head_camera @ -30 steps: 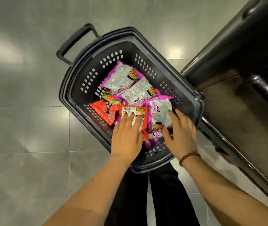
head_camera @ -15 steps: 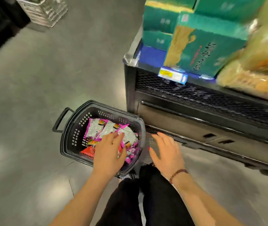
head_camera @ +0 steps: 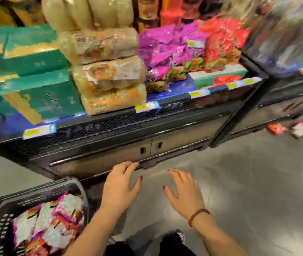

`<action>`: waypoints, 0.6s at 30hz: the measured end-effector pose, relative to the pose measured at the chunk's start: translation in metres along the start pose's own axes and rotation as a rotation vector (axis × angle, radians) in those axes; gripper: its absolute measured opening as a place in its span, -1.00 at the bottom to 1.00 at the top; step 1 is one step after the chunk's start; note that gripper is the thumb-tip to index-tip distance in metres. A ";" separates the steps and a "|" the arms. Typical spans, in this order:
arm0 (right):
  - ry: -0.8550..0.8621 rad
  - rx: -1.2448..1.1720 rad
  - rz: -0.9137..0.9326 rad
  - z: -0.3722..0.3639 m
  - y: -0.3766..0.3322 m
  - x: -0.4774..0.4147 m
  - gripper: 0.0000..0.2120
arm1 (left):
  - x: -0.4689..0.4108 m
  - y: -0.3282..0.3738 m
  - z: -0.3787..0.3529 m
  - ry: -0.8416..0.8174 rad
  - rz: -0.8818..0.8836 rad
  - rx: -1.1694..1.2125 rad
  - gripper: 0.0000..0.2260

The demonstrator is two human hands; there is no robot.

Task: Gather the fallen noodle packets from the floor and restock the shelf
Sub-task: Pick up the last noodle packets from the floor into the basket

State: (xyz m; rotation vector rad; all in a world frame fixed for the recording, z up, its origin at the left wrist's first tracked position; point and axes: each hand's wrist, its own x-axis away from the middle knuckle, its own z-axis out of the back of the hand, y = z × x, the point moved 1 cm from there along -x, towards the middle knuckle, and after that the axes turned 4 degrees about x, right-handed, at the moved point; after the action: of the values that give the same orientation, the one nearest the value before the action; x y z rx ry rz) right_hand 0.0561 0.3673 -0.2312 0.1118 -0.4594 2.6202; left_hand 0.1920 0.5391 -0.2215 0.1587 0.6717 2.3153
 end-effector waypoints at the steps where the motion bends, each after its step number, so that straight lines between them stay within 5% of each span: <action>1: 0.009 -0.014 -0.026 0.010 0.024 0.004 -0.48 | -0.012 0.023 -0.014 -0.014 -0.027 0.009 -0.60; 18: 0.409 -0.107 -0.658 0.143 0.333 0.056 -0.48 | -0.192 0.347 -0.193 -0.357 -0.733 0.001 -0.58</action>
State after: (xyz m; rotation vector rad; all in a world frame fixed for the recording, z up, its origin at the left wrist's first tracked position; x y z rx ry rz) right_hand -0.1489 0.0662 -0.1879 -0.2624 -0.3400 1.9013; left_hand 0.0673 0.1165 -0.1961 0.2665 0.4457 1.5320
